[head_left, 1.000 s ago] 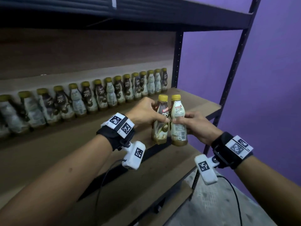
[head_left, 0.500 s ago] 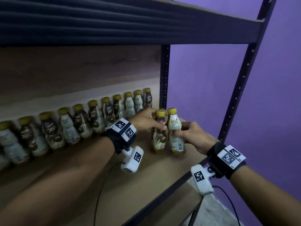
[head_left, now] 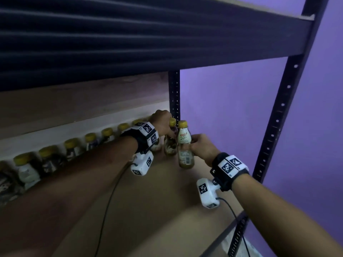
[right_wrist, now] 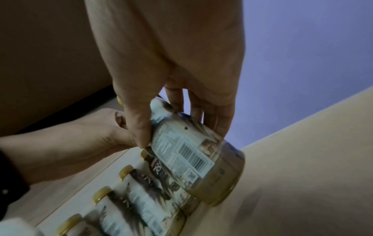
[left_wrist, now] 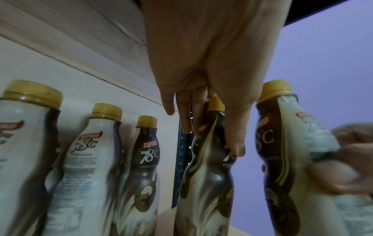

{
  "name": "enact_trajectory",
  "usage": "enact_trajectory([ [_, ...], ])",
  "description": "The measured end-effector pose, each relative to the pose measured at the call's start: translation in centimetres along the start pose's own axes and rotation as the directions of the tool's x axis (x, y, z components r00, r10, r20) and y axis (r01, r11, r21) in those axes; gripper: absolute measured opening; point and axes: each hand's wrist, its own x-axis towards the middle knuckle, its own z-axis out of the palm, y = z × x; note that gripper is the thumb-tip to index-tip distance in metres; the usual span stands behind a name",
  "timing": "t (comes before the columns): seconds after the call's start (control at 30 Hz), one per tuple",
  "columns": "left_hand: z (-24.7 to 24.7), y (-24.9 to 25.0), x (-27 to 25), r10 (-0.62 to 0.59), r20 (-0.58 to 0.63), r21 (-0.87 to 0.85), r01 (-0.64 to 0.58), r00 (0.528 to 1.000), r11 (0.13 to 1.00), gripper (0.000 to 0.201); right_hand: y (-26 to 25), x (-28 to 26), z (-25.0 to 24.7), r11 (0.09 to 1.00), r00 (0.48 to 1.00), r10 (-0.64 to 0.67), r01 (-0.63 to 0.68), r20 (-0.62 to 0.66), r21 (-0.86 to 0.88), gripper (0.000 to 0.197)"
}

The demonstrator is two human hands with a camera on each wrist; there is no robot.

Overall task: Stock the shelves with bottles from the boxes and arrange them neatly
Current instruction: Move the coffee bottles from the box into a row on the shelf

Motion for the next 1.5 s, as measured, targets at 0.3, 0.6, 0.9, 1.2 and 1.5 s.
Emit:
enact_trajectory([
  [0.3,1.9,-3.6,6.2,-0.200,-0.084,0.069,0.206,0.976,0.976,0.048,2.6,6.4,1.6,0.998,0.988,-0.003,-0.008,-0.157,-0.067,0.026],
  [0.6,3.2,-3.8,7.2,-0.164,-0.073,0.210,0.176,0.984,0.962,0.044,3.3,9.8,3.0,0.988,0.986,-0.026,0.001,-0.165,-0.154,0.032],
  [0.9,3.3,-3.9,5.5,-0.047,-0.196,0.306,0.106,0.980,0.946,0.036,2.7,13.5,3.1,0.992,0.948,-0.005,-0.036,-0.317,-0.122,0.014],
  [1.2,2.4,-4.5,4.0,-0.062,-0.177,0.253,0.107,0.982,0.962,0.049,3.0,14.5,4.2,0.975,0.957,0.042,-0.103,-0.288,-0.199,0.042],
  [1.5,1.3,-4.8,1.8,-0.091,-0.062,0.231,0.103,0.994,0.968,0.055,2.9,12.7,3.0,0.966,0.975,0.121,-0.159,-0.188,-0.204,0.070],
])
